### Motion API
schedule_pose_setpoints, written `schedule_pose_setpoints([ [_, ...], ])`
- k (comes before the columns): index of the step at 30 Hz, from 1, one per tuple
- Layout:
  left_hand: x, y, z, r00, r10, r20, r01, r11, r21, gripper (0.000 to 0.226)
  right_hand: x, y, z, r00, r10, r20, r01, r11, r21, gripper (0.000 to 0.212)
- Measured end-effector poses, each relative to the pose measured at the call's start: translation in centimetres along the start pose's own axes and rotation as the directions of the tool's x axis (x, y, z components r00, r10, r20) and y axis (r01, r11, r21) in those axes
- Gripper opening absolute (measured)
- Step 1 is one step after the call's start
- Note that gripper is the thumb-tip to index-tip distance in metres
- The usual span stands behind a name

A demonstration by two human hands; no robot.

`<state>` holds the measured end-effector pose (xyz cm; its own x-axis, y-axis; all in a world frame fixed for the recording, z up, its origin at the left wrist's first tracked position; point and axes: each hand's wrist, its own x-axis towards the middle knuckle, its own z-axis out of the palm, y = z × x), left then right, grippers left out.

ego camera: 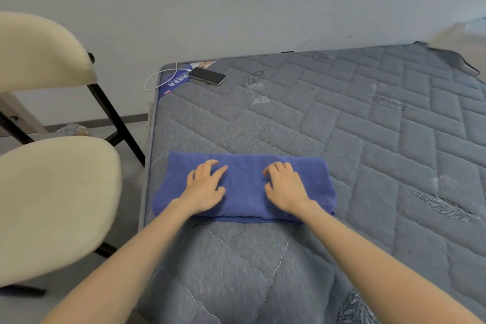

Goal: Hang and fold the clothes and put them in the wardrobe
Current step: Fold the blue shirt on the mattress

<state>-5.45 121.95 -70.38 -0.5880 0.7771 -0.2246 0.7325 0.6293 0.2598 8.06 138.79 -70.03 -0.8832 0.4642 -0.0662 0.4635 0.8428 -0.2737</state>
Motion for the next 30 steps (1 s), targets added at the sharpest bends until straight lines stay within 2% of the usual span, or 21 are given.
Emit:
schedule_pose_setpoints([
  [4, 1.7, 2.7, 2.3, 0.995, -0.025, -0.093, 0.025, 1.0, -0.008, 0.059, 2.1, -2.1, 2.9, 1.0, -0.007, 0.029, 0.008, 0.999, -0.045, 0.054],
  [7, 3.3, 2.7, 4.4, 0.993, -0.087, -0.084, 0.087, 0.996, -0.005, 0.055, 3.3, -2.5, 5.2, 0.999, 0.016, 0.038, -0.012, 0.996, -0.093, 0.055],
  [9, 3.9, 1.7, 5.6, 0.99, -0.103, -0.093, 0.109, 0.992, 0.062, 0.056, 3.5, -1.7, 6.5, 0.999, 0.03, 0.036, -0.026, 0.991, -0.129, 0.055],
  [12, 4.2, -0.5, 7.1, 0.975, -0.102, -0.196, 0.129, 0.983, 0.127, 0.057, 2.9, 1.1, 7.2, 0.999, 0.029, 0.013, -0.026, 0.985, -0.171, 0.054],
  [14, 4.2, -2.1, 7.2, 0.952, -0.166, -0.258, 0.186, 0.981, 0.057, 0.055, 2.3, 3.2, 7.0, 0.997, 0.064, -0.036, -0.069, 0.986, -0.153, 0.053],
  [17, 4.1, -4.4, 7.0, 0.914, -0.267, -0.307, 0.276, 0.961, -0.013, 0.051, 1.4, 6.1, 6.3, 0.969, 0.221, -0.109, -0.231, 0.969, -0.091, 0.052],
  [20, 3.8, -5.9, 6.6, 0.885, -0.339, -0.32, 0.327, 0.941, -0.091, 0.05, 0.6, 7.6, 6.0, 0.936, 0.331, -0.119, -0.34, 0.938, -0.066, 0.053],
  [22, 3.6, -6.3, 6.5, 0.876, -0.369, -0.311, 0.347, 0.929, -0.125, 0.05, 0.5, 7.7, 5.9, 0.93, 0.351, -0.106, -0.357, 0.933, -0.048, 0.054],
  [27, 2.9, -6.0, 5.0, 0.909, -0.372, -0.187, 0.332, 0.918, -0.216, 0.052, 0.6, 6.7, 4.9, 0.935, 0.34, -0.098, -0.347, 0.935, -0.07, 0.054],
  [30, 1.4, -6.3, 3.7, 0.893, -0.372, -0.252, 0.298, 0.91, -0.288, 0.053, 1.3, 4.6, 3.7, 0.963, 0.229, -0.141, -0.243, 0.965, -0.095, 0.051],
])
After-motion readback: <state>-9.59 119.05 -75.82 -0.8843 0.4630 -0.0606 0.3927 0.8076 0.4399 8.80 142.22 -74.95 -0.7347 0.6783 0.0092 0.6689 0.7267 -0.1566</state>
